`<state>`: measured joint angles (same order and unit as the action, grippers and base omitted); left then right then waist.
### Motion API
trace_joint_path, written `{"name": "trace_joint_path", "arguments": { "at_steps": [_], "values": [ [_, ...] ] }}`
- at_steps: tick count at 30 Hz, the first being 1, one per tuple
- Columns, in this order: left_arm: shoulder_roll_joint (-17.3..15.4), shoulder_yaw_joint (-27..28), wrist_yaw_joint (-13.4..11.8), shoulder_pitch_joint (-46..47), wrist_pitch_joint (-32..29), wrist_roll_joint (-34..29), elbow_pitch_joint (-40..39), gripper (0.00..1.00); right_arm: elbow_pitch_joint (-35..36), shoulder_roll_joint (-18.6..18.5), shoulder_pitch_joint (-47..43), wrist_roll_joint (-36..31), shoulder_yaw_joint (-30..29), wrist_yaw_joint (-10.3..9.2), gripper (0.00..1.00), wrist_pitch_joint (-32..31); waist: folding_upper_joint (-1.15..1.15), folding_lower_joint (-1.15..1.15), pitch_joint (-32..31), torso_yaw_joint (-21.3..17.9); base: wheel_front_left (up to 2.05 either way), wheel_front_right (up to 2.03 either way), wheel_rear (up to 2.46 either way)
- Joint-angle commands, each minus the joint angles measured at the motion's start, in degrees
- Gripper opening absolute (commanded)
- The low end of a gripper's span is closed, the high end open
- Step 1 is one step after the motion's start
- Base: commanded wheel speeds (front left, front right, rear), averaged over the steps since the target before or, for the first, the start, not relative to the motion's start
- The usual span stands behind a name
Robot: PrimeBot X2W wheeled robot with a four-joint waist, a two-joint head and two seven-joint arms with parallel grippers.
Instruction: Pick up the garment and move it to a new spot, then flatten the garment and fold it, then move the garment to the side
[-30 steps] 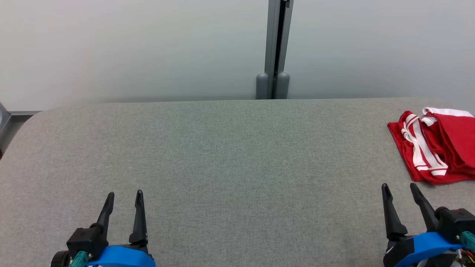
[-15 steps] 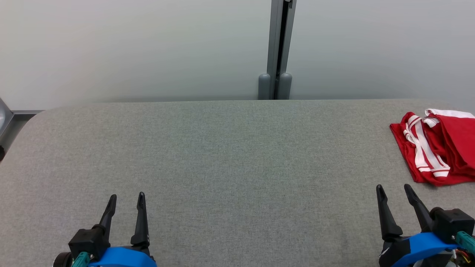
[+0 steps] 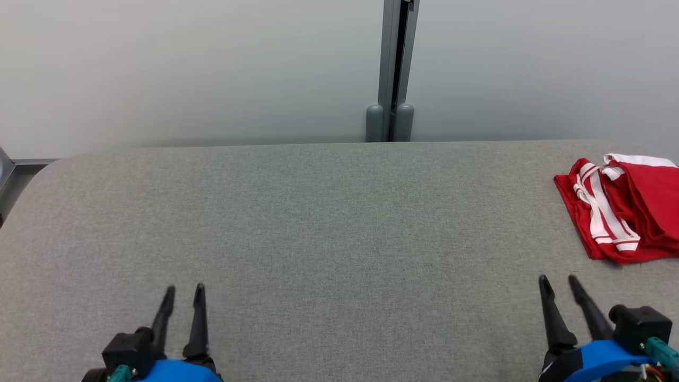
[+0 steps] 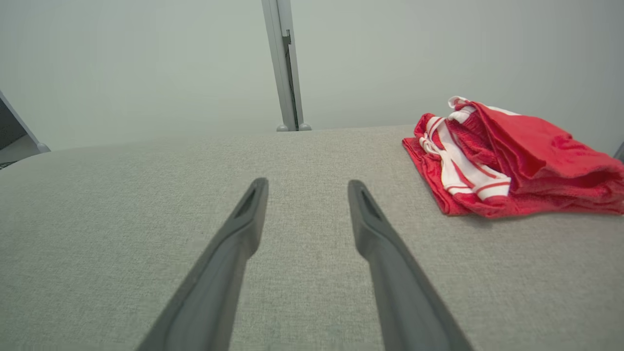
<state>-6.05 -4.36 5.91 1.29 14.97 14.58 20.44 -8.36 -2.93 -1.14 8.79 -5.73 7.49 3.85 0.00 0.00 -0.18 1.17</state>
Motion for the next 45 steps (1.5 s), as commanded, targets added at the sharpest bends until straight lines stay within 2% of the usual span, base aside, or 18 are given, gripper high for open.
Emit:
{"name": "trace_joint_path", "arguments": {
  "at_steps": [1,5,20,45],
  "values": [
    [0.24,-0.03,0.00,-0.35,-0.13,0.08,0.73,0.00,-0.80,0.11,-0.22,0.03,-0.01,0.00,0.00,-0.22,0.00,0.00,0.00,-0.01,0.00,0.00,0.00],
    [0.88,0.13,0.02,-1.36,-0.65,0.92,2.35,0.00,-2.88,0.40,-0.45,0.88,-0.17,0.00,0.00,-0.53,0.00,0.00,0.01,-0.02,0.00,0.00,0.00],
    [1.33,2.33,0.34,0.06,-4.82,16.17,0.55,0.00,-3.33,0.31,1.20,17.34,-0.28,0.00,0.00,-2.48,0.00,0.00,0.05,-0.16,0.00,0.00,0.00],
    [1.87,5.08,0.79,1.79,-10.08,35.78,-1.81,0.00,-3.97,0.17,3.29,38.41,-0.44,0.00,0.00,-4.97,0.00,0.00,0.12,-0.38,0.00,0.00,0.00]
  ]
}}
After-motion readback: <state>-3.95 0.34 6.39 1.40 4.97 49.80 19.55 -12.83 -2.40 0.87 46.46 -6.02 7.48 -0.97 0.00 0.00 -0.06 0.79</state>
